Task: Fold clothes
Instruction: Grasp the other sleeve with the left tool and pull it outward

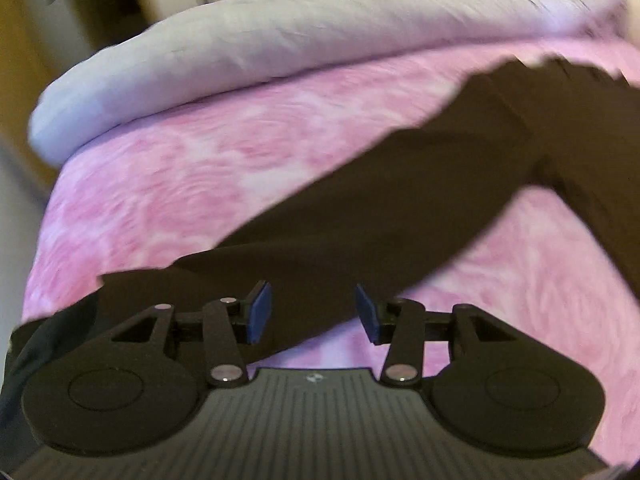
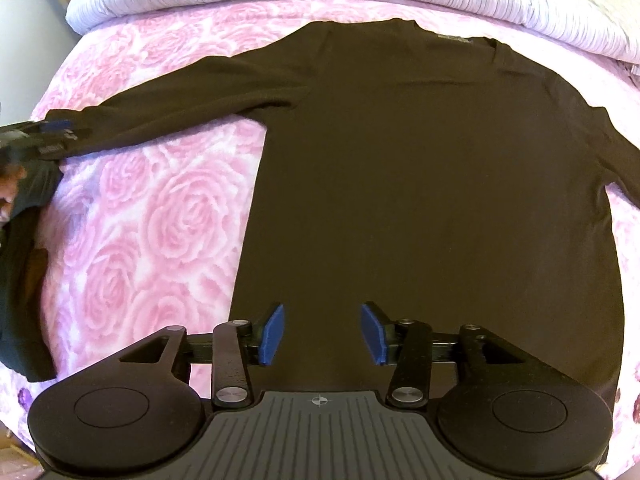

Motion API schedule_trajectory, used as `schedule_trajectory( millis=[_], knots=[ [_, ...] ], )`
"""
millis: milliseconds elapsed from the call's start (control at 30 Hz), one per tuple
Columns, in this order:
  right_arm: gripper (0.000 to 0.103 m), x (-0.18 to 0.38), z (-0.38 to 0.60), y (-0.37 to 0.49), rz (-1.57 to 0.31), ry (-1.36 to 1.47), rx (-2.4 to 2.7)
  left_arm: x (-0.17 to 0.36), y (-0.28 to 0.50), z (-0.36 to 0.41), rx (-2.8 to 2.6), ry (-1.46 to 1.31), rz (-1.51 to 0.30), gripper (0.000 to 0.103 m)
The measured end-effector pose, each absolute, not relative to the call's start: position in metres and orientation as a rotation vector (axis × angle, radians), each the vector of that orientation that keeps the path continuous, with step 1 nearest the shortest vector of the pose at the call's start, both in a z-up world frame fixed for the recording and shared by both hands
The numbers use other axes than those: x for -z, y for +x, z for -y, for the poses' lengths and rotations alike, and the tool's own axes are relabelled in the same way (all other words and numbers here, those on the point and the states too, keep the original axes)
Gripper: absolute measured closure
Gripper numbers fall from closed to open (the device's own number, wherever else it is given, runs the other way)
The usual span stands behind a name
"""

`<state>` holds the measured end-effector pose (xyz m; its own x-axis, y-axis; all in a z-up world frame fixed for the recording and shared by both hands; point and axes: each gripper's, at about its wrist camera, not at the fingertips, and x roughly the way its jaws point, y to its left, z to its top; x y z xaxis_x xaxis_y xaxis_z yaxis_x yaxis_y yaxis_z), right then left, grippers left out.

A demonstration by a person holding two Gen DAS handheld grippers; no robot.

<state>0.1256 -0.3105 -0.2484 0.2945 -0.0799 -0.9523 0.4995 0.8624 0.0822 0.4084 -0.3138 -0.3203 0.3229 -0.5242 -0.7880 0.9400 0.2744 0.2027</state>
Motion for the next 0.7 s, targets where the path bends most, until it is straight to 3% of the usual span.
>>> schedule_trajectory(
  millis=[167, 367, 700],
  knots=[
    [0.055, 0.247, 0.313, 0.118, -1.225, 0.401, 0.423, 0.319, 0.457, 0.318, 0.923, 0.706, -0.715, 0.061],
    [0.054, 0.243, 0.314, 0.111, -1.218, 0.413, 0.448, 0.33, 0.538, 0.292, 0.615, 0.687, -0.925, 0.062],
    [0.054, 0.214, 0.332, 0.056, -1.165, 0.494, 0.657, 0.263, 0.481, 0.263, 0.747, 0.552, -0.885, 0.055]
  ],
)
